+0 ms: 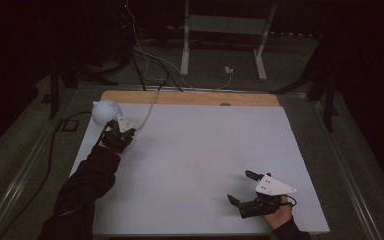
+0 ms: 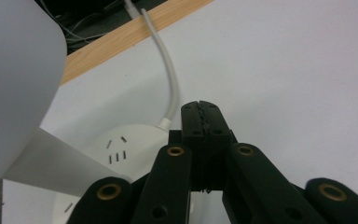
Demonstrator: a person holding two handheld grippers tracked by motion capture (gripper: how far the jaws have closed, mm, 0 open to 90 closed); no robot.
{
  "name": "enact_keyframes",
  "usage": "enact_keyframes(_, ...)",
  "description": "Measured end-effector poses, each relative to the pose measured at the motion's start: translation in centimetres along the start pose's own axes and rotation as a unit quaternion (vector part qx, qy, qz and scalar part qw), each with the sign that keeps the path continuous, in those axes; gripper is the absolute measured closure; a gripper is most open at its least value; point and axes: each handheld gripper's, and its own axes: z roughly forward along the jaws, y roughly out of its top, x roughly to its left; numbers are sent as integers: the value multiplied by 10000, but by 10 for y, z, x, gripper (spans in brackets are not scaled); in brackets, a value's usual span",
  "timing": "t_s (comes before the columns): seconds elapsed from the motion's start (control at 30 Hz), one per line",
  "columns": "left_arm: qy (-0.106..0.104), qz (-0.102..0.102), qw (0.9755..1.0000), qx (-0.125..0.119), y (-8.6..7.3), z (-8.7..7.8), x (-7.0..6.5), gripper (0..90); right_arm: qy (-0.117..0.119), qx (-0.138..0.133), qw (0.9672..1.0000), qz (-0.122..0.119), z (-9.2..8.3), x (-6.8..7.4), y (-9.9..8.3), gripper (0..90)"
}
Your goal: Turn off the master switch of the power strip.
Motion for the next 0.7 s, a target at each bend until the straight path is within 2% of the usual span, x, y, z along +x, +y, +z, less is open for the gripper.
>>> enact_keyframes(0.03,-16,-36,10000,-21,0,-2,0,831,2,-6,10000,9,0,0,0,0)
enact_keyframes(0.1,-108,-68,9999,-52,1,-7,-1,798,-4,-13,10000,7,0,0,0,0)
enact_keyframes(0.17,-189,-113,9997,-61,1,-11,-2,691,-4,-15,10000,7,-1,0,0,0)
enact_keyframes(0.3,-455,-263,9986,-85,3,-18,-3,519,-7,-15,10000,8,-1,0,0,0)
enact_keyframes(0.47,-541,-385,9978,-50,7,-28,-4,261,-7,-12,10000,10,-1,0,0,0)
enact_keyframes(0.53,-738,-432,9963,-16,8,-31,-4,139,-12,-11,10000,9,-1,0,0,0)
enact_keyframes(0.6,-868,-469,9951,-43,9,-35,-4,64,-12,-12,10000,4,-1,0,1,0)
enact_keyframes(0.7,-1057,-494,9931,-111,9,-42,-5,11,-17,-24,10000,-5,-1,0,1,0)
